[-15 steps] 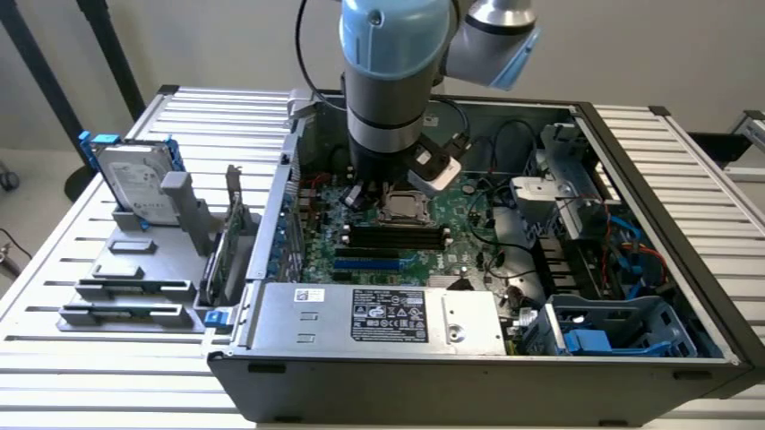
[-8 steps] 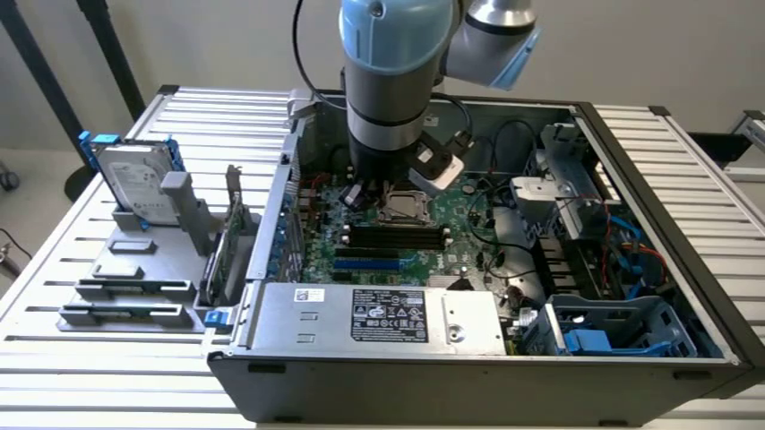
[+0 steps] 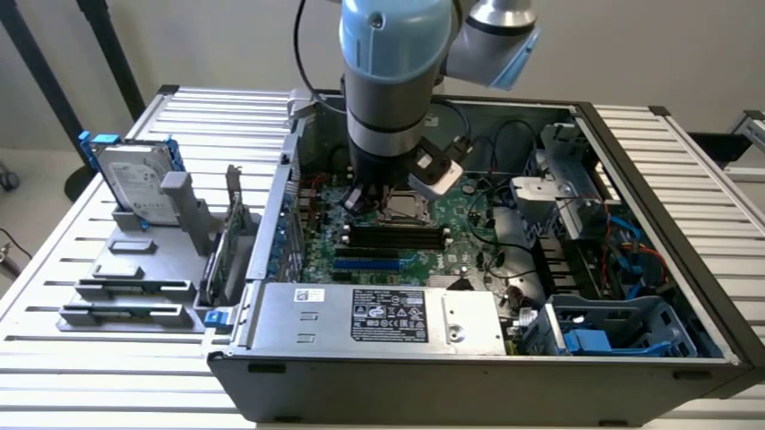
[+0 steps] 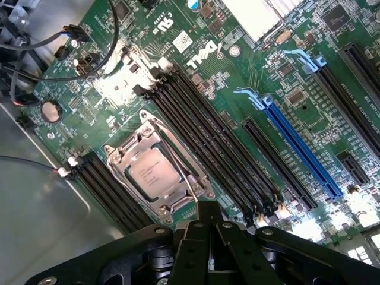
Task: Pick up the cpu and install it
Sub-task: 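Install the first cpu locking lever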
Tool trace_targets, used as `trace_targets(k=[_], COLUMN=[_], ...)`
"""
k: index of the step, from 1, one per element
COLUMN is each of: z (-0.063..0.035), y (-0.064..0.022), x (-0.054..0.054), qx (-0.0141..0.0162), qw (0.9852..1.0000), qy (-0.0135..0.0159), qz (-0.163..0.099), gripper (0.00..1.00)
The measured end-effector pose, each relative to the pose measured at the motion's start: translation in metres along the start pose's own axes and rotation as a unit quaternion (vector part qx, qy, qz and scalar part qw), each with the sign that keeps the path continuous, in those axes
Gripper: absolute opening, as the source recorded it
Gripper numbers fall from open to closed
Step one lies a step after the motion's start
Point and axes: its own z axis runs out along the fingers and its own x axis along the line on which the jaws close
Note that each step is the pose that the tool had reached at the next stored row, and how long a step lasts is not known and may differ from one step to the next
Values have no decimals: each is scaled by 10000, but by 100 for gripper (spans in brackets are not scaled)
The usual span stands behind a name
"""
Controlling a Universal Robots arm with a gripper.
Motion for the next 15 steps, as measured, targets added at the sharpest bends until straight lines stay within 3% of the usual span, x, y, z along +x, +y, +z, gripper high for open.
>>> trace_targets(k=[7,15], z=[102,264], y=[4,-72], x=[-18,-29], qx=[-2,-28], qw=[10000,10000], qy=[-2,-31], qz=[0,-1], gripper=[11,11])
